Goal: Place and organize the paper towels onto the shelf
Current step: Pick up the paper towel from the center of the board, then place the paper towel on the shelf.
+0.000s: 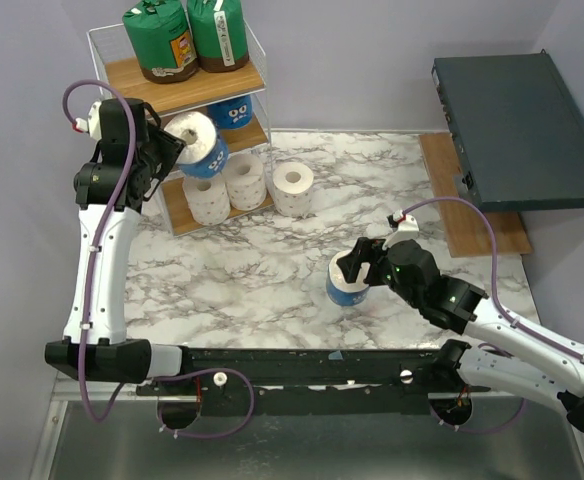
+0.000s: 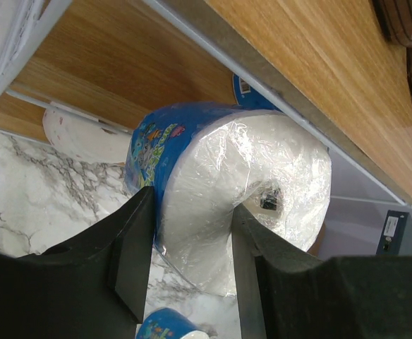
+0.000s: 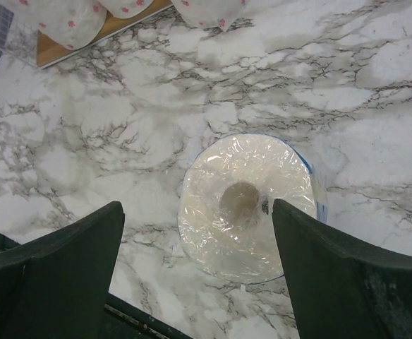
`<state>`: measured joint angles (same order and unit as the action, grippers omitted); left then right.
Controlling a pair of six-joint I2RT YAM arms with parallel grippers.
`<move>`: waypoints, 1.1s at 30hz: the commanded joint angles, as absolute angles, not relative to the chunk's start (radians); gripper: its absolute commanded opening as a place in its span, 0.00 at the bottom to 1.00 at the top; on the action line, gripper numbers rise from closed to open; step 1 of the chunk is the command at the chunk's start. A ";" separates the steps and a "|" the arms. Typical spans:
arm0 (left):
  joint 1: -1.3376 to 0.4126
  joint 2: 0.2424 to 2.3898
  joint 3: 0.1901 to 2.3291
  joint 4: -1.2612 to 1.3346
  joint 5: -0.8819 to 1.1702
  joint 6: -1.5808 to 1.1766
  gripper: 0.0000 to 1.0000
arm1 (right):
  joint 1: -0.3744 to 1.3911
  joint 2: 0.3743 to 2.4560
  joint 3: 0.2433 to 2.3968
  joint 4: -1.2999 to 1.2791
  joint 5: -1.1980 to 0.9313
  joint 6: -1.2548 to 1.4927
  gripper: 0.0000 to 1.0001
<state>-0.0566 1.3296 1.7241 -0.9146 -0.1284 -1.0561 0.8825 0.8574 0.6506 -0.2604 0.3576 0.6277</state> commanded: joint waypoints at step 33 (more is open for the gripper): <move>-0.018 1.471 1.869 -0.827 -0.207 -1.157 0.24 | 0.885 0.867 0.647 -0.263 0.371 0.614 0.89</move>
<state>-0.0254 1.4670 1.8420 -0.8833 -0.1833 -1.1378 0.8825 0.8661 0.6506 -0.2604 0.3576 0.6266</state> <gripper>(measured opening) 0.411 0.893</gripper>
